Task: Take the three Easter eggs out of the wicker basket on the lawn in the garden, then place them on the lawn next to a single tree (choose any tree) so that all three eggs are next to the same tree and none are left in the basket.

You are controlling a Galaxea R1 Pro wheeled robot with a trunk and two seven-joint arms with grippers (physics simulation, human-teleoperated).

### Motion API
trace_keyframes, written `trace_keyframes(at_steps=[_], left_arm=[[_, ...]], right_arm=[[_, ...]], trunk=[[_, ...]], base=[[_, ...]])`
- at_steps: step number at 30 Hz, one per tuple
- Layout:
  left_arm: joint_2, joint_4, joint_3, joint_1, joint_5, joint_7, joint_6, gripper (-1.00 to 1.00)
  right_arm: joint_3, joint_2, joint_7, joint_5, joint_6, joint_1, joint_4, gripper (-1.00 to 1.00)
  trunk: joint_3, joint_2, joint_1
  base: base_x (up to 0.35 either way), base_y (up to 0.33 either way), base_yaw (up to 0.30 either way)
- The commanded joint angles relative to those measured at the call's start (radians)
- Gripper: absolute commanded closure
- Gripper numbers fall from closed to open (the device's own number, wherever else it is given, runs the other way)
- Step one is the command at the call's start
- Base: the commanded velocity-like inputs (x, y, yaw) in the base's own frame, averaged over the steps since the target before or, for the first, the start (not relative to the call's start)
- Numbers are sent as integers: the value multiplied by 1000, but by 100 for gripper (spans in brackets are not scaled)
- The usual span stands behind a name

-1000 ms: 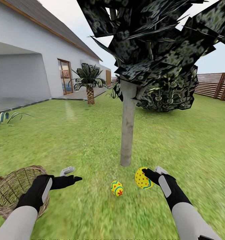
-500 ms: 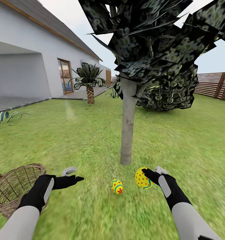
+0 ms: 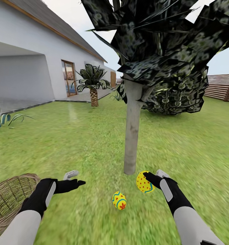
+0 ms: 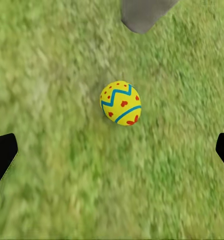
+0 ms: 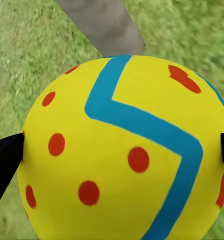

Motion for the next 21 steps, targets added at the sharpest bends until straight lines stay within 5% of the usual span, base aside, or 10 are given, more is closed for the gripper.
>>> trace_keyframes(at_steps=[1,10,21], left_arm=[[-1,-1,4,-1,-7,-7,5,-100],[-1,-1,4,-1,-6,-8,5,-100],[1,-1,5,-1,-5,-16,4,-100]], right_arm=[[-5,1,-2,-8,5,0,-2,100],[-4,2,-2,-10,-35,0,-2,100],[-4,5,-2,-10,-39,0,-2,100]], trunk=[[-1,0,0],[0,0,0],[-13,-28,16]], base=[[284,-217,263],[244,-211,46],[10,-6,0]])
